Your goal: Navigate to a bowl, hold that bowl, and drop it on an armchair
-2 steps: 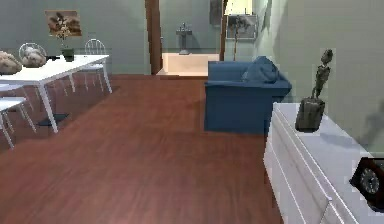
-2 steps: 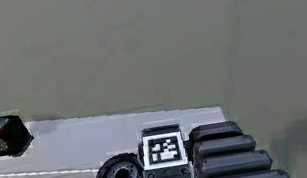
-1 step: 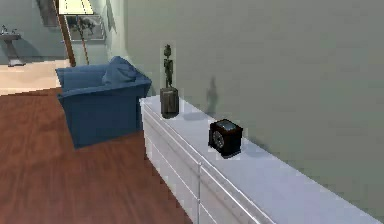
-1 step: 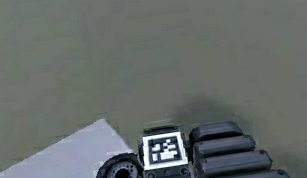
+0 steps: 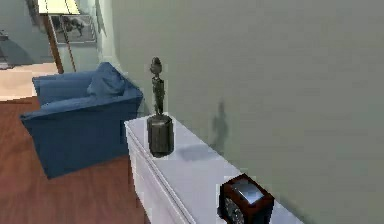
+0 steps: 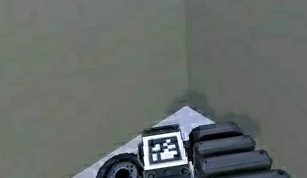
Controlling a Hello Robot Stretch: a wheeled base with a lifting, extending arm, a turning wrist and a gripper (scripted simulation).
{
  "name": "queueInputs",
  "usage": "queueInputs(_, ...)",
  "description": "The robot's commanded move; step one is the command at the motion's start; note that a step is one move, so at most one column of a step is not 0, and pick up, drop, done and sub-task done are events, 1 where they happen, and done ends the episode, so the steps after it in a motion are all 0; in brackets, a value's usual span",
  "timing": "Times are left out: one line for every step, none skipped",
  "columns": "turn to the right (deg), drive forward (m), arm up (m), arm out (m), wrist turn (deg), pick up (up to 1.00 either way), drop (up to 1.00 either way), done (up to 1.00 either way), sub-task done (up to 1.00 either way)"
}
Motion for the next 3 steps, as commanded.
queueInputs(-45.0, 0.0, 0.0, 0.0, 0.0, 0.0, 0.0, 0.0, 0.0)
queueInputs(-6.0, 0.0, 0.0, 0.0, 0.0, 0.0, 0.0, 0.0, 0.0)
queueInputs(0.0, 1.0, 0.0, 0.0, 0.0, 0.0, 0.0, 0.0, 0.0)
